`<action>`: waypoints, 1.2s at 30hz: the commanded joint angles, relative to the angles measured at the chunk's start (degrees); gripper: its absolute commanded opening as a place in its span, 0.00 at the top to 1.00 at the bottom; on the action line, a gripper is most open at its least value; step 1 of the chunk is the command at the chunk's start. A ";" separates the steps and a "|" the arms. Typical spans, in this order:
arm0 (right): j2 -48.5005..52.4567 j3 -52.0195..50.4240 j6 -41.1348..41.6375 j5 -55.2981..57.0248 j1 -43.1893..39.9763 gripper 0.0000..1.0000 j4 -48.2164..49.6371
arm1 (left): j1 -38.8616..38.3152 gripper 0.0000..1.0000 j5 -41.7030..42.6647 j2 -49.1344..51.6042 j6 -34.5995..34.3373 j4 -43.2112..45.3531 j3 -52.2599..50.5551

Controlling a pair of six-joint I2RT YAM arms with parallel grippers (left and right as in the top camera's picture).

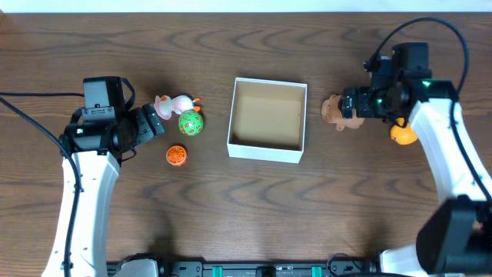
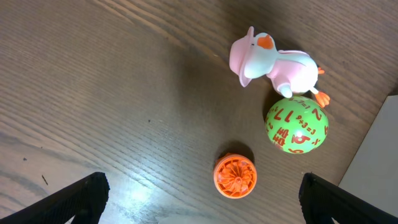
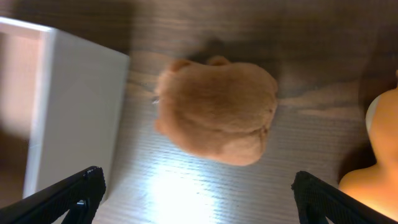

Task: Pack container
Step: 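Carry the hedgehog with the right gripper into the white box and release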

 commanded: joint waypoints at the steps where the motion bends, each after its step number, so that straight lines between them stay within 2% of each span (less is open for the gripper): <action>1: 1.68 1.05 1.03 2.71 0.24 0.01 1.03 | 0.26 0.02 -0.09 0.31 0.66 -0.13 1.07; 4: 2.54 1.03 -0.96 2.78 1.01 0.01 2.40 | 0.26 0.02 -0.09 0.31 0.66 -0.15 1.07; 12: 4.31 1.03 0.50 4.63 1.81 0.01 6.32 | 0.26 0.02 -0.07 0.31 0.66 -0.13 1.07; 25: 16.59 1.03 1.90 4.46 4.92 0.01 9.70 | 0.26 0.02 -0.09 0.31 0.66 -0.13 1.07; 27: 18.16 1.03 1.90 4.48 5.25 0.15 9.66 | 0.26 0.02 -0.07 0.31 0.66 -0.13 1.07; 31: 19.34 1.03 1.97 4.79 5.42 0.74 8.76 | 0.26 0.02 -0.09 0.31 0.66 -0.13 1.07; 32: 18.75 1.05 2.58 5.03 5.42 0.84 8.55 | 0.26 0.02 -0.09 0.31 0.66 -0.13 1.07; 33: 18.21 1.05 2.99 5.14 5.46 0.88 8.48 | 0.26 0.02 -0.09 0.31 0.66 -0.13 1.07; 36: 14.49 1.36 4.66 5.07 5.81 0.89 7.72 | 0.26 0.02 -0.09 0.31 0.66 -0.13 1.07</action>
